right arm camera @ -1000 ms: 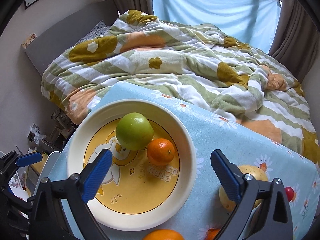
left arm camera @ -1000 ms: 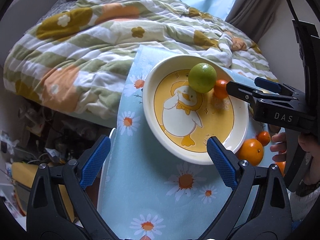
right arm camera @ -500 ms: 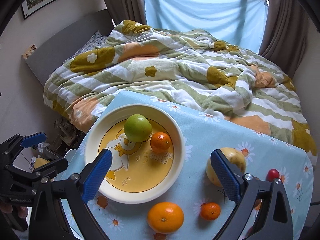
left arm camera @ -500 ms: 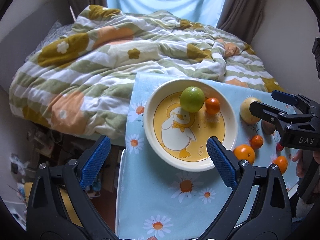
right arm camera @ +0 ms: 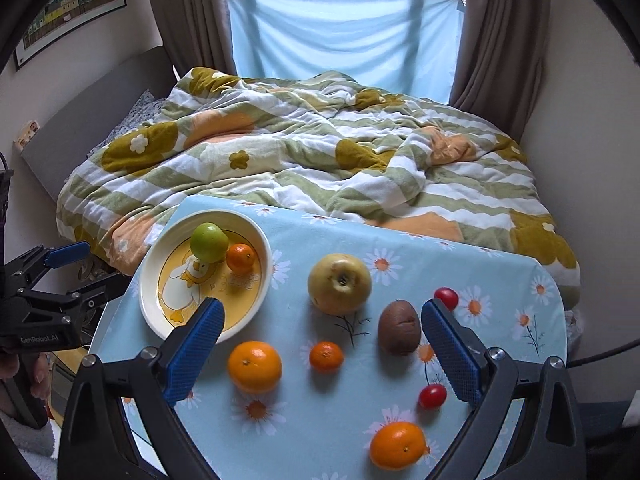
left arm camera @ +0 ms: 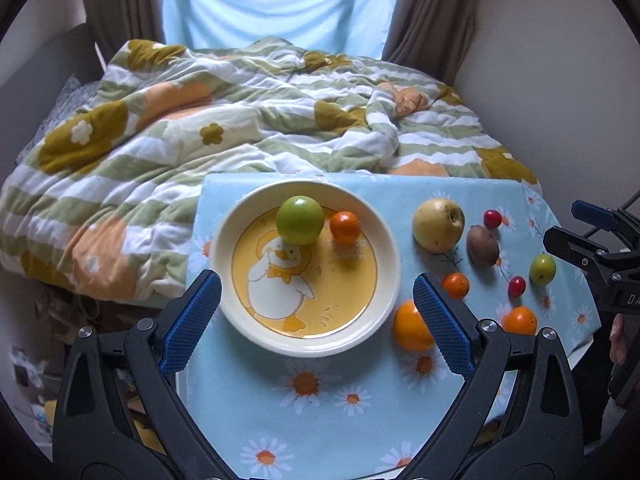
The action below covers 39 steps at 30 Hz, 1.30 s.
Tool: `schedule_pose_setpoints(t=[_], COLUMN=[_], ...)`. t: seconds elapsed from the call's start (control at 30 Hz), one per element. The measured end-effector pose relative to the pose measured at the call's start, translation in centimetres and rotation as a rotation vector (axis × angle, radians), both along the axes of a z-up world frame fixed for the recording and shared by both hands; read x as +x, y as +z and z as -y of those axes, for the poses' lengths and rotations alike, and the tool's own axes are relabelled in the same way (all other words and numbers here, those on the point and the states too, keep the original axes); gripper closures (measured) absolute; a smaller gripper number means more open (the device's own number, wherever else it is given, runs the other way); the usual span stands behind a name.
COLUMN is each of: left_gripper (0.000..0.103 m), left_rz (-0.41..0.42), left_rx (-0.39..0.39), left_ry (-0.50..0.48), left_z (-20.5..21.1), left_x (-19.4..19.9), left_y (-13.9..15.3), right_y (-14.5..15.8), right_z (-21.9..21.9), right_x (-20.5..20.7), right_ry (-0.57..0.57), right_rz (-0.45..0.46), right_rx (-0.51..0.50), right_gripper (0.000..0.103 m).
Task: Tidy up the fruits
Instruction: 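Grasp a large orange with the left gripper while the right gripper grasps another large orange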
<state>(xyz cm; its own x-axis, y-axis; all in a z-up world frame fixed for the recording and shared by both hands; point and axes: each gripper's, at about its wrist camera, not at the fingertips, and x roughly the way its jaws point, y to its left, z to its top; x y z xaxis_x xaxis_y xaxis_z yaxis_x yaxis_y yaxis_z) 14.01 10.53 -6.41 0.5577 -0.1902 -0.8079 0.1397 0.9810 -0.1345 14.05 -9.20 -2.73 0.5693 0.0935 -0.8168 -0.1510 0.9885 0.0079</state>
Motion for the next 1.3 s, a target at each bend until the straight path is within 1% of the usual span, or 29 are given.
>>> schedule_pose_setpoints(t=[0.1, 0.3, 0.4, 0.47, 0.6, 0.73, 0.87, 1.0, 1.17, 1.23, 1.27, 1.3], left_gripper=[0.0, 0.0, 0.0, 0.0, 0.0, 0.0, 0.008, 0.017, 0.021, 0.027, 0.032, 0.034], left_rz=[-0.006, -0.038, -0.055, -0.055, -0.063, -0.06, -0.072, -0.088, -0.097, -0.1, -0.104, -0.111], left_rx=[0.002, 0.013, 0.056, 0.067, 0.061, 0.082, 0.11, 0.111, 0.118, 0.12, 0.131, 0.144], left_ry=[-0.006, 0.015, 0.037, 0.05, 0.077, 0.071, 0.066, 0.061, 0.044, 0.039, 0.043, 0.045], left_z=[2.0, 6.2, 8.0, 8.9, 10.0, 11.0, 12.0, 12.5, 13.3, 13.6, 13.7, 13.8], left_x=[-0.7, -2.3, -2.8, -3.1, -3.3, -3.3, -2.6, -2.1, -1.6, -1.4, -1.2, -1.1], left_y=[-0.5, -2.3, -3.6, -4.3, -6.1, -8.1, -10.1, -11.5, -12.7, -12.9, -13.2, -13.4], right_y=[-0.5, -2.5, -3.8, -4.9, -7.2, -9.4, -11.1, -12.3, -13.0, -13.3, -13.4, -13.5], right_z=[2.3, 6.7, 8.2, 9.0, 9.7, 9.6, 9.8, 9.4, 9.1, 9.0, 9.0, 9.1], right_x=[-1.4, -4.1, -5.5, -6.3, -7.7, -8.5, -8.7, -8.6, -8.4, -8.2, -8.2, -8.0], right_ry=[-0.022, -0.048, -0.051, -0.047, -0.032, -0.022, -0.026, -0.013, -0.006, -0.006, -0.004, -0.003], right_rz=[-0.012, -0.044, -0.054, -0.069, -0.105, -0.128, -0.137, -0.156, -0.165, -0.17, -0.172, -0.173], right_rx=[-0.007, 0.0, -0.025, -0.017, 0.011, 0.029, 0.063, 0.073, 0.078, 0.078, 0.078, 0.078], right_gripper=[0.005, 0.005, 0.005, 0.005, 0.005, 0.005, 0.005, 0.005, 0.005, 0.005, 0.005, 0.005])
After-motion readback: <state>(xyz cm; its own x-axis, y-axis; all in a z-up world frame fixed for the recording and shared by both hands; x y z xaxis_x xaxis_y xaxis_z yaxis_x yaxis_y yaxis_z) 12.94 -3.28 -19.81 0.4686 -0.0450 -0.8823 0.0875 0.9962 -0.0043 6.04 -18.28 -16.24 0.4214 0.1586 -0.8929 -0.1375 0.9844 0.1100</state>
